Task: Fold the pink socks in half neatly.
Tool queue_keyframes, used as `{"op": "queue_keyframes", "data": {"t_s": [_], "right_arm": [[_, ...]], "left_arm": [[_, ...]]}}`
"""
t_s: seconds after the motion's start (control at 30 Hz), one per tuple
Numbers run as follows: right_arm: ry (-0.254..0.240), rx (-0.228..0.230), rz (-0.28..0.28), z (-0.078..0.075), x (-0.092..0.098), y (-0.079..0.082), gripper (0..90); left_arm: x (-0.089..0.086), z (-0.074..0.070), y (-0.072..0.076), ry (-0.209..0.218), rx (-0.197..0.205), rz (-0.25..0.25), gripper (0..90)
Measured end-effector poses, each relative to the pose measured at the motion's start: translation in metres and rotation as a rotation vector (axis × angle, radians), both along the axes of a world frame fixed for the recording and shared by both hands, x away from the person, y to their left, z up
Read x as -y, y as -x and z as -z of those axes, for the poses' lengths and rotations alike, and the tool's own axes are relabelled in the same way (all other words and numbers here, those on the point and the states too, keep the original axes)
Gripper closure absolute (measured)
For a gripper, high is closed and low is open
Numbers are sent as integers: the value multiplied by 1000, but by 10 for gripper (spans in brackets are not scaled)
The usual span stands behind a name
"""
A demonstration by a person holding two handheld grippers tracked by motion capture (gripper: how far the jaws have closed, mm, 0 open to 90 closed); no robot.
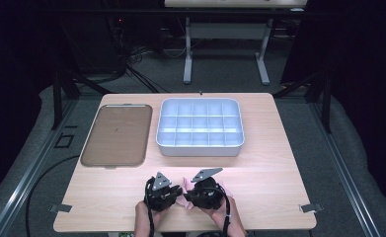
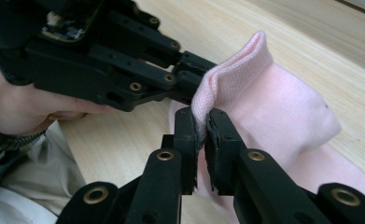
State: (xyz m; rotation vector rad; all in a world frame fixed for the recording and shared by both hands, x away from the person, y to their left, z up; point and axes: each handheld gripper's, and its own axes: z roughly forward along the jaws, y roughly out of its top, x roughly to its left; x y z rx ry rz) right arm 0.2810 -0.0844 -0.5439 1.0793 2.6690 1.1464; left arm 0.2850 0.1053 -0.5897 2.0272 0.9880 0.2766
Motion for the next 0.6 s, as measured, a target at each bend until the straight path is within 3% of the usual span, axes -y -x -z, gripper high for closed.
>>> {"op": "queue_keyframes", "data": {"t_s": [0.13,0.2,0.23,0.3,0.47,0.6], "right_arm": [[-3,-18,11,5,-1,-4,830],[-1,-25,1,5,0,-4,831],[-36,-38,-27,6,-1,-2,831],[-28,-27,-32,6,-1,-1,828],[-19,-56,-28,9,0,-4,794],[-46,-56,-49,9,2,-4,749]], "left_arm": [[0,0,0,-1,2,0,808],[0,0,0,0,1,0,808],[0,0,-1,2,-3,3,809],[0,0,0,-1,-2,0,809],[0,0,0,1,0,1,808],[0,0,0,0,-1,-1,808]]}}
